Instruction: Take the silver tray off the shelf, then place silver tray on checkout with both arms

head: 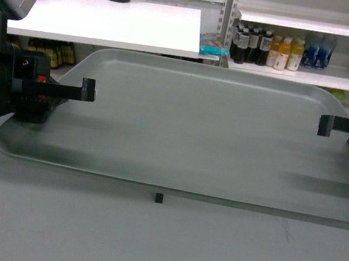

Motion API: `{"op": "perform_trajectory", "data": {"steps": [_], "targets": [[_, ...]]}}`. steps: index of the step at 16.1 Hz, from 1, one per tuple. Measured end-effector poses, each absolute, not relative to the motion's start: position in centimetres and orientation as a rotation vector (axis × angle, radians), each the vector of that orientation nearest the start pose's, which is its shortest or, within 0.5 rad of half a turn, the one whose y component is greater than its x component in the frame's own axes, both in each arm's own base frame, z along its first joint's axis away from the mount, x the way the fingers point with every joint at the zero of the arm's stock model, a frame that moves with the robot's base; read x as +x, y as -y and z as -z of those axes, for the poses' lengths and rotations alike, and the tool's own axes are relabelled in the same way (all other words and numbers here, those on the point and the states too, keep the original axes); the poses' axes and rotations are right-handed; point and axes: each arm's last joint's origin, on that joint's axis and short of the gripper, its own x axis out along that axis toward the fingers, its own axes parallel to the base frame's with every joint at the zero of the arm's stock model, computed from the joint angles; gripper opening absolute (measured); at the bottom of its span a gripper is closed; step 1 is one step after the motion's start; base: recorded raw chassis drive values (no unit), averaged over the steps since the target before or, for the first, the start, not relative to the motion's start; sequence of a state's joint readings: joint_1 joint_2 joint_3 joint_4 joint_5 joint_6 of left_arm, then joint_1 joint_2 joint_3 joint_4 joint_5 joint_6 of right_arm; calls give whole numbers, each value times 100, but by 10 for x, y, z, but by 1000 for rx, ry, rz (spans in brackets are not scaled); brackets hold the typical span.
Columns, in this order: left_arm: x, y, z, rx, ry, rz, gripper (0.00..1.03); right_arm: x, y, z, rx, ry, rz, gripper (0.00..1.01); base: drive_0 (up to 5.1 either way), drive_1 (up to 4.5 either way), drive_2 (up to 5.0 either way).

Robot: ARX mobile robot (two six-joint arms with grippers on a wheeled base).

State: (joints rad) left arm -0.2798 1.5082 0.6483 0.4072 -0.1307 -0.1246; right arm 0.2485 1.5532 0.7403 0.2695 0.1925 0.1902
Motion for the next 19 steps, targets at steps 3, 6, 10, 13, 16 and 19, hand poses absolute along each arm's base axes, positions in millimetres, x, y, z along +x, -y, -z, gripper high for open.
{"op": "perform_trajectory", "data": {"steps": [3, 6, 10, 13, 16, 19], "targets": [[285, 78, -178, -30, -454, 118, 3, 302, -71, -181, 67, -531, -4, 3, -497, 248, 248], [285, 78, -178, -30, -451, 118, 3, 302, -71, -181, 67, -529, -4, 3, -508, 237, 237], [285, 78, -178, -31, -451, 118, 3, 302, -71, -181, 68, -529, -5, 3, -502, 244, 244], [285, 78, -178, -30, -452, 118, 3, 302, -71, -181, 68, -530, -5, 3, -505, 241, 241], [285, 78, -178, -30, -452, 118, 3, 302, -71, -181, 67, -531, -5, 3, -497, 249, 249], [285, 78, -178, -30, -453, 117, 3, 302, -71, -181, 68, -530, -5, 3, -495, 250, 250]]}}
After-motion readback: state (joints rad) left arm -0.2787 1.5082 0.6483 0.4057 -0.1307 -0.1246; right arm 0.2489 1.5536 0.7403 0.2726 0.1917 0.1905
